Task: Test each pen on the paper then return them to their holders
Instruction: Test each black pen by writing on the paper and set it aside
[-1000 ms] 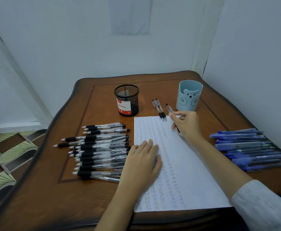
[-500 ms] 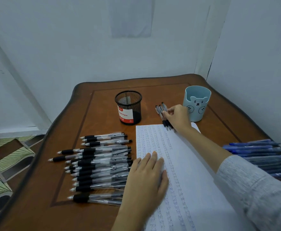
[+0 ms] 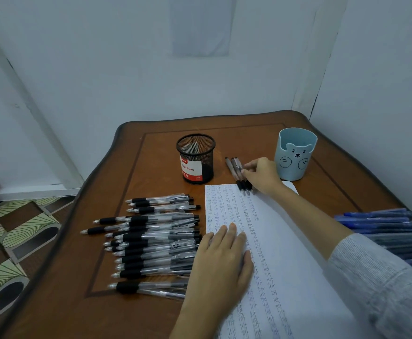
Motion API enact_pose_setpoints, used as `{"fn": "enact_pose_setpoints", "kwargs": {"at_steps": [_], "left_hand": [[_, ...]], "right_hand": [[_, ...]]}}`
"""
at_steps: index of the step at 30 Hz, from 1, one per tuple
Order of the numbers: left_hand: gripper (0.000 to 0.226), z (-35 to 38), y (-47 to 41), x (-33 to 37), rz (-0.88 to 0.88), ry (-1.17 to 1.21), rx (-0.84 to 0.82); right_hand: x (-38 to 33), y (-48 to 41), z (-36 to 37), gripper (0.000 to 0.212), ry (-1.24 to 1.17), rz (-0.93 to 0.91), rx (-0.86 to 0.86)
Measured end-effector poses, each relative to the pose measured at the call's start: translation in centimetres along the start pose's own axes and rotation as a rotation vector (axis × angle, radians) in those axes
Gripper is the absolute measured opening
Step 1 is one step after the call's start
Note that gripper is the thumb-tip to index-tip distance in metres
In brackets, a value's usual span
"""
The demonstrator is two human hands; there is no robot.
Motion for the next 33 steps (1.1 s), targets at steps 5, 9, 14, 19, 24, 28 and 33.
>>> {"fn": "enact_pose_setpoints", "kwargs": {"at_steps": [5,9,14,19,24,28,33], "left_hand": [[0.038,-0.1,0.0,0.0,0.001,0.009,0.000],[0.037,-0.2,0.0,0.1,0.003,0.012,0.000],[0.037,-0.1,0.0,0.1,0.003,0.008,0.001],[0.038,-0.1,0.0,0.1,0.006,0.017,-0.008],[0.038,-0.4,0.2,0.4,0.030,0.040,-0.010],[0.037,-0.6,0.2,0.4,0.036,0.055,-0.012],[0.037,-0.4,0.3,0.3,0.031,0.058,-0.009]], "right_hand": [[-1.0,0.8,1.5,0.041,0.094,0.039,-0.094],[-1.3,0.7,1.6,0.022,0.011,0.081,-0.053],[-1.7,0.8,1.8,0.021,-0.076,0.116,-0.019],[-2.2,1.2,2.2,0.028,-0.057,0.111,-0.073],[-2.5,1.2,2.7,0.025,-0.106,0.130,-0.099],[-2.8,1.4,3.4,0.022,-0.111,0.130,-0.152],[-2.1,0.7,4.3,0.026,-0.203,0.192,-0.128]]}}
Point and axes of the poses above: each hand's wrist, its own y-axis away from the middle knuckle, its own z-axis out of the palm, x = y × z, the point moved 9 cm from there along -y, towards the middle knuckle, and after that the axes turned 3 degrees about x, right-handed, at the moved point
